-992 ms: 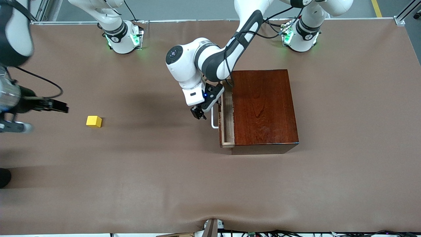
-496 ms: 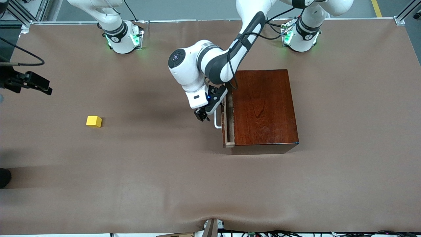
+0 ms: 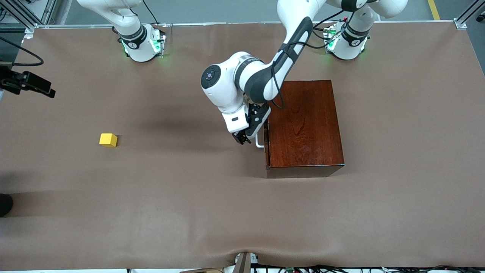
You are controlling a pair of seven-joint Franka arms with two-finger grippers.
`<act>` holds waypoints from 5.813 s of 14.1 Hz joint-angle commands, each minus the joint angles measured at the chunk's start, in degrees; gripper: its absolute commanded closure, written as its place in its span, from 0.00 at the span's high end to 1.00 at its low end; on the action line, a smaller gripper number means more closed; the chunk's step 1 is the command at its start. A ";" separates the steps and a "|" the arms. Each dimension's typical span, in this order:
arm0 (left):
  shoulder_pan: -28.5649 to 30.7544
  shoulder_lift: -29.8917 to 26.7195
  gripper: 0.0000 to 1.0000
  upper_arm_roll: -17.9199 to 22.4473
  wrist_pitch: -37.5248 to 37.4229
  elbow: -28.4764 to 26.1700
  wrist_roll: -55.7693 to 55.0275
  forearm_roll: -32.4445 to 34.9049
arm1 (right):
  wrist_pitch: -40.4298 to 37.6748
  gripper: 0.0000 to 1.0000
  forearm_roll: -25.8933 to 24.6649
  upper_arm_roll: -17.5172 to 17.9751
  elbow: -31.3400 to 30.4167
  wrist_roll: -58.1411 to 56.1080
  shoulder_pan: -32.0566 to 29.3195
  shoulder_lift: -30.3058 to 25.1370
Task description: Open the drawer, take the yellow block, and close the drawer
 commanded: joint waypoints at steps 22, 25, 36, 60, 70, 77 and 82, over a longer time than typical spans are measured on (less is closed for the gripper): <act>-0.10 -2.10 1.00 -1.72 0.00 -1.44 -3.30 -4.01 | 2.29 1.00 0.80 2.31 -5.86 -0.49 -1.15 -4.46; -0.01 -2.10 1.00 -1.72 -1.76 -2.84 -3.13 -4.01 | 2.11 1.00 -1.04 4.15 -3.57 -0.40 -1.15 -4.11; 1.92 -2.36 1.00 -1.55 -3.78 -3.11 -1.81 -3.48 | 2.46 1.00 0.88 4.06 -4.36 -0.40 -1.59 -4.20; 26.69 -36.88 1.00 -1.55 -7.47 -17.32 51.15 -8.23 | 2.20 1.00 1.06 7.40 -4.45 -0.49 -5.37 -4.20; 47.75 -45.60 1.00 -7.74 -12.40 -23.06 92.47 -7.61 | 2.11 1.00 1.06 7.32 -4.45 -0.49 -5.10 -4.20; 64.41 -52.80 1.00 -25.80 -9.33 -30.52 95.40 -6.82 | 2.11 1.00 1.06 7.32 -4.45 -0.49 -5.02 -4.20; 65.20 -53.08 1.00 -27.65 -9.58 -30.01 96.19 -7.08 | 2.11 1.00 1.06 7.40 -4.45 -0.49 -5.10 -4.20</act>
